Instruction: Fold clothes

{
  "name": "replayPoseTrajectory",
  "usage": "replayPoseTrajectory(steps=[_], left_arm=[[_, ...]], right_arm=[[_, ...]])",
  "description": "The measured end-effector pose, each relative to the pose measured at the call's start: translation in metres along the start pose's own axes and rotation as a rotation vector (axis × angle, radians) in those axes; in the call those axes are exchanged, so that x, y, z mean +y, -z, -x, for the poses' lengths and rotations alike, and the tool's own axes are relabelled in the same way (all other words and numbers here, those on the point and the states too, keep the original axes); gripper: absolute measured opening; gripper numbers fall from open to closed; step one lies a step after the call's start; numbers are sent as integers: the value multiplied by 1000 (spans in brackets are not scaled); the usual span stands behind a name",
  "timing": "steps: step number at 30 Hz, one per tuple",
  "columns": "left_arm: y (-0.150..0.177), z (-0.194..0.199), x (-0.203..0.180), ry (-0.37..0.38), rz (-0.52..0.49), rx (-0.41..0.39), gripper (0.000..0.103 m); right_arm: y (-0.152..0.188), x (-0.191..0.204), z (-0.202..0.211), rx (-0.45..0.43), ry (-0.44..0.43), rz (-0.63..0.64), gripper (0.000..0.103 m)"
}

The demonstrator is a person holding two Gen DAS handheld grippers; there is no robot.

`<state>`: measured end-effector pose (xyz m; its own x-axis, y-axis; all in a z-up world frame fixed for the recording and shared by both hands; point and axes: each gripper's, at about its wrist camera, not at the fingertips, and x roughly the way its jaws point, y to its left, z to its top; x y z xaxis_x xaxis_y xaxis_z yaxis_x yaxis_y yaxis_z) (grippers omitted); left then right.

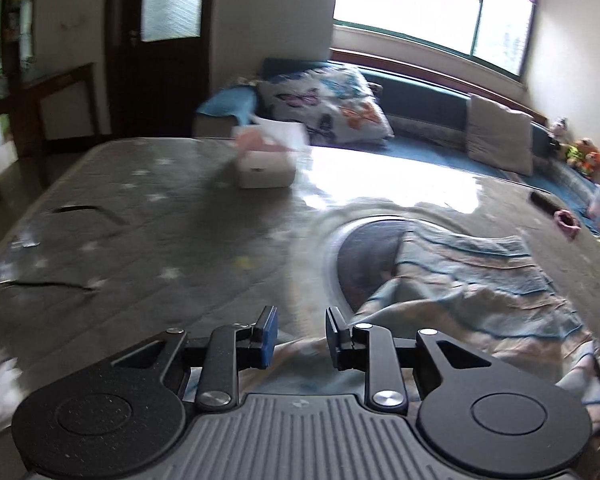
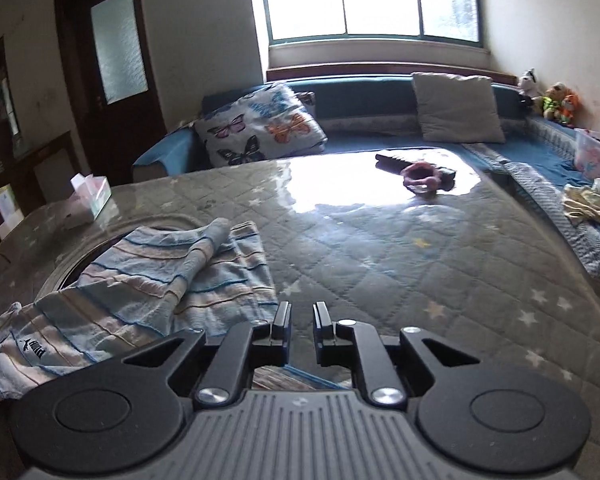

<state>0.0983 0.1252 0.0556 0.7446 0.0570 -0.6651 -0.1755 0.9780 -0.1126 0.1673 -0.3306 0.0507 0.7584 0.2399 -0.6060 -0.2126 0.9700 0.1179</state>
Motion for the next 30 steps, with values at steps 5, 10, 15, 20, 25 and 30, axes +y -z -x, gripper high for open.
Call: replayPoseTrajectory(steps=[5,10,15,20,25,30], left_arm=[[-20,-48,-26,46,-21,38,27],[-34,-86,-47,115,-33,68,30],[-42,-118,-64,142,-57,103,31],[-48,-132,-65,148,-40,114,33],[-54,-142,-64,150,-22,114,34],[-58,-149,-67,172,-20,115,42]], right_arm=[[-14,19,-41,51,-46,45,11],[-26,27,-80,99,-72,79,12],[-36,31,-119,136,-82,96,12],[-44,40,-151,147,-81,127,22],[-52,45,-174,149,-89,150,25],[-58,47,-189,138,-84,155,35]])
